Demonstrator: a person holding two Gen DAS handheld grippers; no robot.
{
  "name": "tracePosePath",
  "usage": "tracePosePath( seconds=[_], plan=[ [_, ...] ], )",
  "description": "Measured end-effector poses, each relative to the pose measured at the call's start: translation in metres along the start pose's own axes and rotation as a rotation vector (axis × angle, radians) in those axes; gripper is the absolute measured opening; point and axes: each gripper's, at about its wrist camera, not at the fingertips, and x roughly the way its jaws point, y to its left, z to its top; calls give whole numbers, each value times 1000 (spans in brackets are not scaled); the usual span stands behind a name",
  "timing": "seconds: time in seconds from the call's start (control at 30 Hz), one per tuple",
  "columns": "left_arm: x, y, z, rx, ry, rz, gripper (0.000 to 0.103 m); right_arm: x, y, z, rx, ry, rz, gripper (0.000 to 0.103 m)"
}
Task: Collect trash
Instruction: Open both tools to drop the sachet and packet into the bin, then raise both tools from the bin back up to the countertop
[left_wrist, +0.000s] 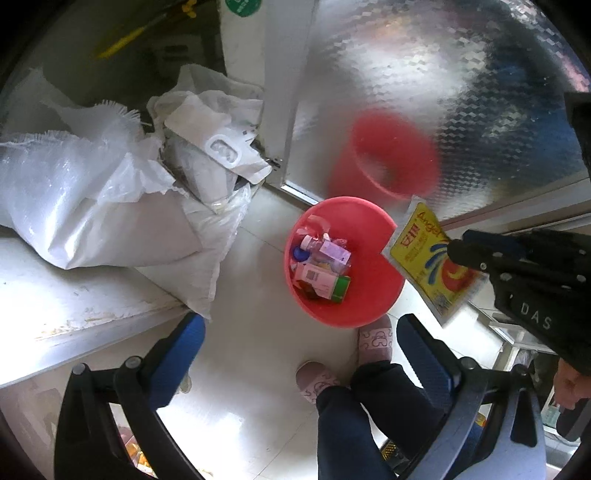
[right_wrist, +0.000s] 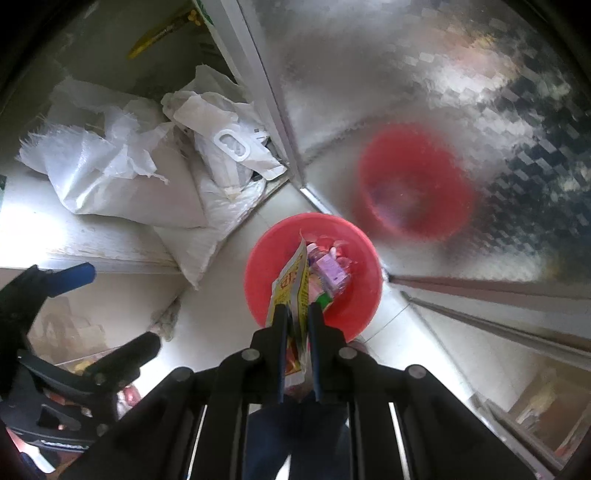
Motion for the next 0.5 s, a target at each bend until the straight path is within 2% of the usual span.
tracePosePath(
  seconds=[0.03,0.07,0.1,0.17,0.3,0.5],
  plan=[
    [0,0,-1,0,0,4,103,0,0,-1,-6,-3,-7,31],
    [-1,0,-2,-3,-2,12,103,0,-1,-1,-4,-6,-5,55],
    [-3,0,-3,-7,-5,19,103,-2,-2,-3,-4,-13,3,62],
    [-9,0,-5,-16,-14,21,103,-9,-2,-7,-14,-27,-1,62],
    [-39,1,-13,-35,-34,25,103,-30,0,-13,-34,-38,0,80],
    [-112,2,-31,-39,-70,41,103,-92,13,-25,-69,-103,18,96]
  ],
)
